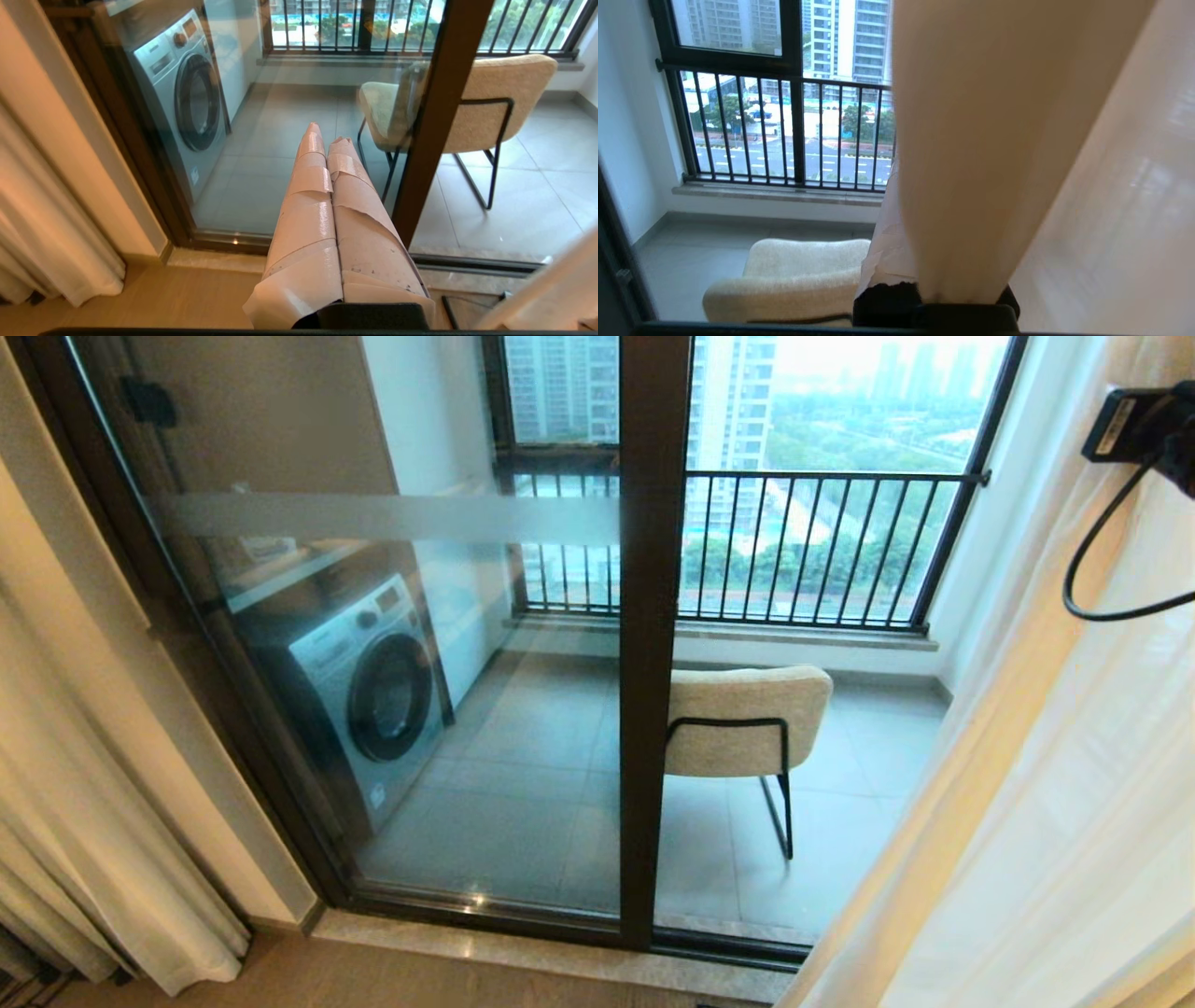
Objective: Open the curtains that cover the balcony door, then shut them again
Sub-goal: Close the inner curtains on both sides
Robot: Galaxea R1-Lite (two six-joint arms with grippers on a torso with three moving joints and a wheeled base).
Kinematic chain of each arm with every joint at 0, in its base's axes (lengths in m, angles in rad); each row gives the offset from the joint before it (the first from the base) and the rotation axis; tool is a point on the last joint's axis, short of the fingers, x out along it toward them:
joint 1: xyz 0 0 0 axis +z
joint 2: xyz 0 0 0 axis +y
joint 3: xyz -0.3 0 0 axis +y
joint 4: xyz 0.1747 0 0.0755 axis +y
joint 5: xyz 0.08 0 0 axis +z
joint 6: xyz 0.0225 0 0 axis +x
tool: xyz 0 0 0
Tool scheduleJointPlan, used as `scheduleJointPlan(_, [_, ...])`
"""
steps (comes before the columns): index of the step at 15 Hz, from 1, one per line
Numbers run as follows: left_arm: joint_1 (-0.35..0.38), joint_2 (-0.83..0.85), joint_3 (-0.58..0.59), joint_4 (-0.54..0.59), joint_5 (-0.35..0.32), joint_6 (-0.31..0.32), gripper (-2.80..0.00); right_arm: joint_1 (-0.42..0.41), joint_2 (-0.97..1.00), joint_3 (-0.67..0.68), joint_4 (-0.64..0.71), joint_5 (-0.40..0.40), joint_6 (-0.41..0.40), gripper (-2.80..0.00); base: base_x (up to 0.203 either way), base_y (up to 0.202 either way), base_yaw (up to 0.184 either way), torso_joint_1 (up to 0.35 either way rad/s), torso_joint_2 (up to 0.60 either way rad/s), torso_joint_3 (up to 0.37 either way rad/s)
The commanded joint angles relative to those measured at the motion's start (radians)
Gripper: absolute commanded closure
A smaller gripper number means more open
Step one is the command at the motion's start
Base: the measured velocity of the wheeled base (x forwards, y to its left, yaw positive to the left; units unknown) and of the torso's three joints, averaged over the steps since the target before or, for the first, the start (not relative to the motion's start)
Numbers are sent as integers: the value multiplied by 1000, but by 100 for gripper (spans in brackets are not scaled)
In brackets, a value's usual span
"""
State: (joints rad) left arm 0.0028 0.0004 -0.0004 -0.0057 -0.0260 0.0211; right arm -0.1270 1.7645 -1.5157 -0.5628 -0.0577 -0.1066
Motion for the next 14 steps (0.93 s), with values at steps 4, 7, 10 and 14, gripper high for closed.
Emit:
scheduleJointPlan(4, [0, 0, 0, 0, 0, 0, 0, 0, 1, 2, -2, -1, -1, 0, 181, 0, 1, 8, 2, 1])
scheduleJointPlan(7, [0, 0, 0, 0, 0, -1, 0, 0, 0, 1, -2, -1, -1, 0, 42, 0, 0, -1, 1, 1])
scheduleJointPlan(10, [0, 0, 0, 0, 0, -1, 0, 0, 0, 0, -2, -1, 1, 0, 0, 0, 0, 0, 0, 0])
scheduleJointPlan(14, [0, 0, 0, 0, 0, -1, 0, 0, 0, -4, 0, -1, 1, 0, 0, 0, 0, 0, 0, 0])
